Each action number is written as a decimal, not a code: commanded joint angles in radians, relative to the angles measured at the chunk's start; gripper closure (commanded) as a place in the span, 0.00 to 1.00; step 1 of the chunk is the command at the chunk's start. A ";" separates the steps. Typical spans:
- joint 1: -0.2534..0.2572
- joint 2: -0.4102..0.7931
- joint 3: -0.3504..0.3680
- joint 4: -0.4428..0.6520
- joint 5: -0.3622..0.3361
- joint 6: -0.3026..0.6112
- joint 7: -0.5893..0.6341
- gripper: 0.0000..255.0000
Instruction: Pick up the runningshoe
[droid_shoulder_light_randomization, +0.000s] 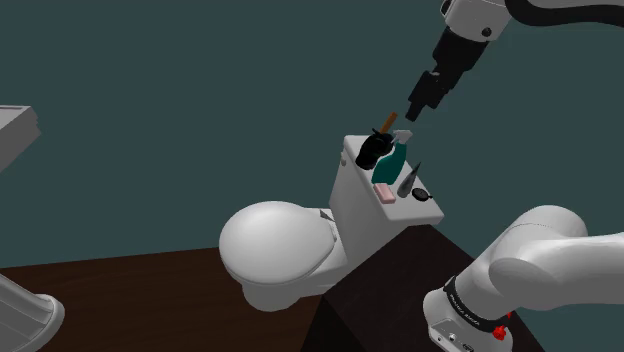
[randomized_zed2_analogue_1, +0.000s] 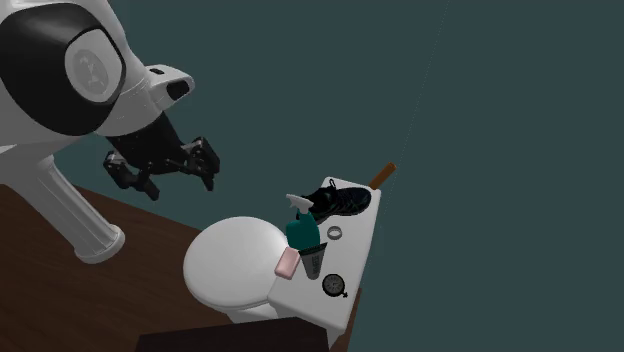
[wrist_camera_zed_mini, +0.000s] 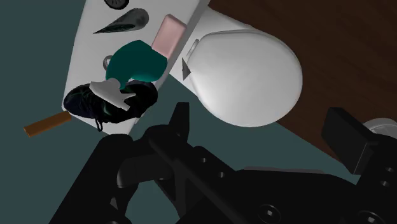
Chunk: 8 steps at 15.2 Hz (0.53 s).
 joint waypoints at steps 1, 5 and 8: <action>0.000 0.000 0.000 0.000 0.000 0.000 0.000 0.00; -0.021 0.085 -0.078 -0.010 -0.015 0.098 -0.062 0.00; -0.032 0.160 -0.137 -0.003 -0.018 0.168 -0.110 0.00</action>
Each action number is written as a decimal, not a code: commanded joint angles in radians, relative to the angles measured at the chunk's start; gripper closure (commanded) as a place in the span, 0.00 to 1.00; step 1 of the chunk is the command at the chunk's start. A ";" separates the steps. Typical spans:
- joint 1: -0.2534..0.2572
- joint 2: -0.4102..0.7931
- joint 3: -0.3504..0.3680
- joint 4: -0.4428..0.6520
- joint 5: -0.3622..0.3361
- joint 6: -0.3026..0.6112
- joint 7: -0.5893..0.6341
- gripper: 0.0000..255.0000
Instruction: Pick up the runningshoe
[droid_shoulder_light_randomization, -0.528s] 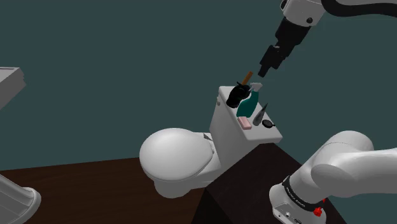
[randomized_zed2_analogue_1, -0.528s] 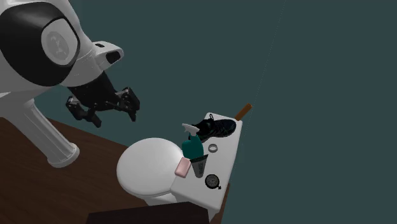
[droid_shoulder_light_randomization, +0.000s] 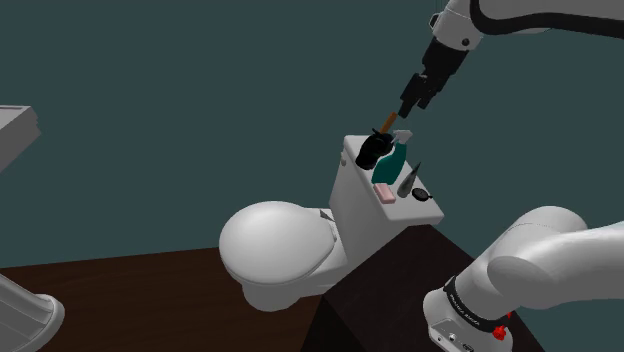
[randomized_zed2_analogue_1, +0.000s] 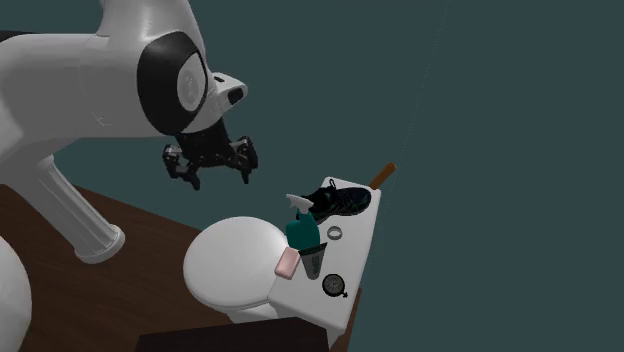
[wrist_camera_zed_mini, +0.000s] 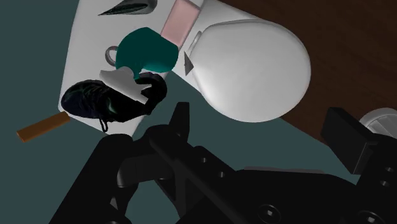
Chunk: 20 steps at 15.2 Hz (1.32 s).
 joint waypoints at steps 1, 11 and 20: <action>-0.007 0.059 -0.039 0.004 0.000 0.056 -0.033 0.00; -0.015 0.382 -0.224 0.123 0.081 0.243 -0.225 0.00; -0.036 0.740 -0.346 0.345 0.297 0.304 -0.451 0.00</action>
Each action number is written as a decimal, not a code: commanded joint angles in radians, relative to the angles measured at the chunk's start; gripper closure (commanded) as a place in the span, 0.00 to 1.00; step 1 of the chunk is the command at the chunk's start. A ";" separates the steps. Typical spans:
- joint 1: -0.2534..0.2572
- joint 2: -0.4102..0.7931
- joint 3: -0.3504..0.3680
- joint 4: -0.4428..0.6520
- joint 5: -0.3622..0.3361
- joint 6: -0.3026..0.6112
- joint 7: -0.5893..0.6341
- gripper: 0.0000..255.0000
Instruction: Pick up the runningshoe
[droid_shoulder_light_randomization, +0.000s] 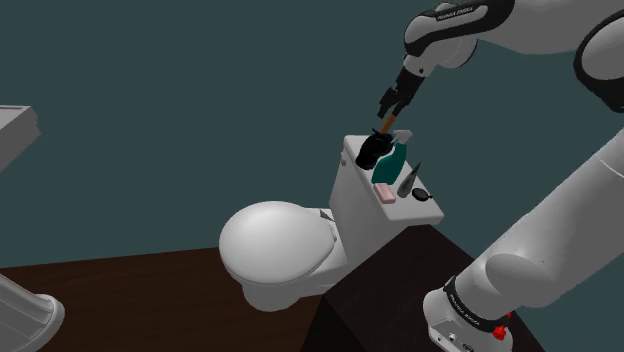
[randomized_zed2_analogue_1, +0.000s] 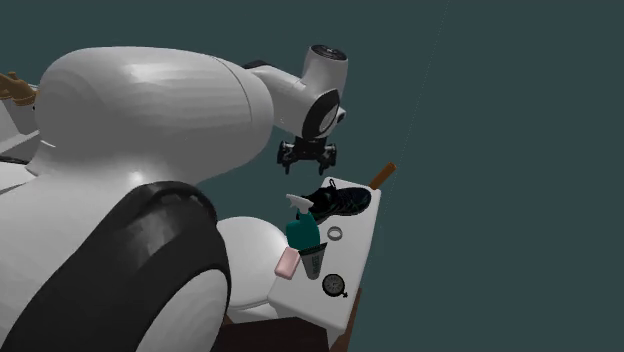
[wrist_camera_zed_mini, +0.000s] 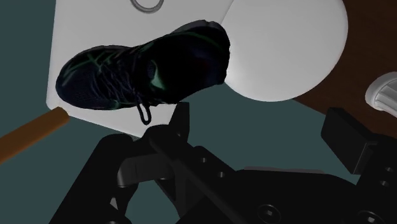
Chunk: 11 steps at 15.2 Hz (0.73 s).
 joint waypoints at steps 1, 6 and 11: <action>-0.015 0.086 -0.015 0.056 0.061 0.005 -0.053 0.00; -0.085 0.303 -0.019 0.238 0.201 -0.027 -0.159 0.00; -0.182 0.524 0.009 0.462 0.309 -0.087 -0.217 0.00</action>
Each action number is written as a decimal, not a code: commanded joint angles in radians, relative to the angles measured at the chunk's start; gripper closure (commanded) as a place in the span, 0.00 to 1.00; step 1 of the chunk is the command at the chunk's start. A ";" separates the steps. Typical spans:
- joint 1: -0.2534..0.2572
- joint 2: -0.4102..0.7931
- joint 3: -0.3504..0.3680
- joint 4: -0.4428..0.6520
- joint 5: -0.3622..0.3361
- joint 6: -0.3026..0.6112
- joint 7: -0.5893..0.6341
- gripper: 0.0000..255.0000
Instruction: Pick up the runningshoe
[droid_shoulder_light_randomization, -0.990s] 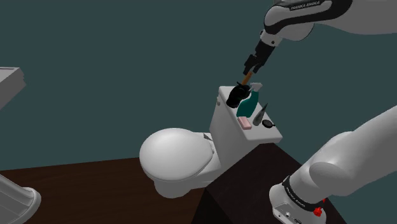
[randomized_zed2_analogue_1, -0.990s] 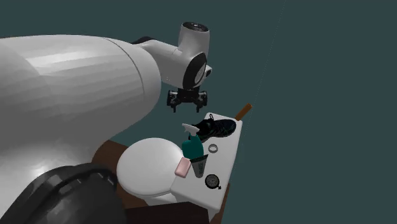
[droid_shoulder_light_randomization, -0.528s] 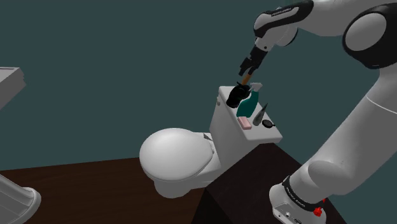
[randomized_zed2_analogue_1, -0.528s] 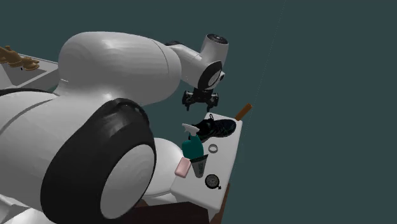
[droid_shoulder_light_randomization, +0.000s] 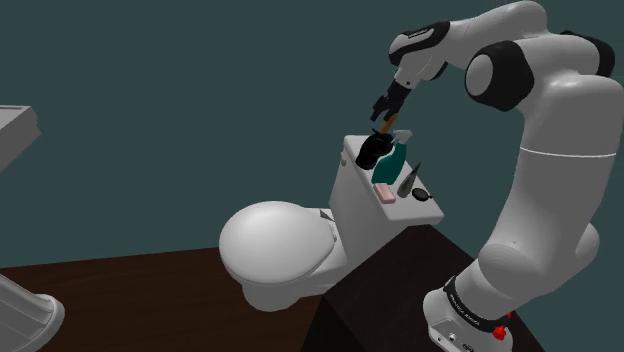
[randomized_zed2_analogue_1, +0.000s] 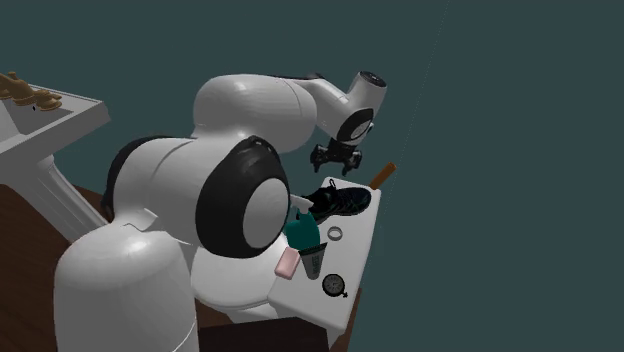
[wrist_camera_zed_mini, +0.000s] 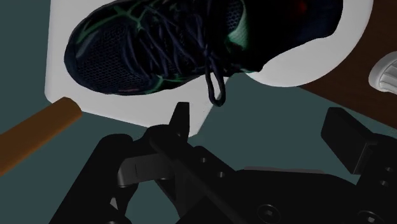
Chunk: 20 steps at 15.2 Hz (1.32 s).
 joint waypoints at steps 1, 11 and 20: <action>-0.033 0.079 0.014 0.081 0.035 -0.018 -0.013 0.00; -0.038 0.123 0.029 0.046 0.062 0.053 -0.045 1.00; -0.038 0.123 0.029 0.047 0.062 0.052 -0.046 1.00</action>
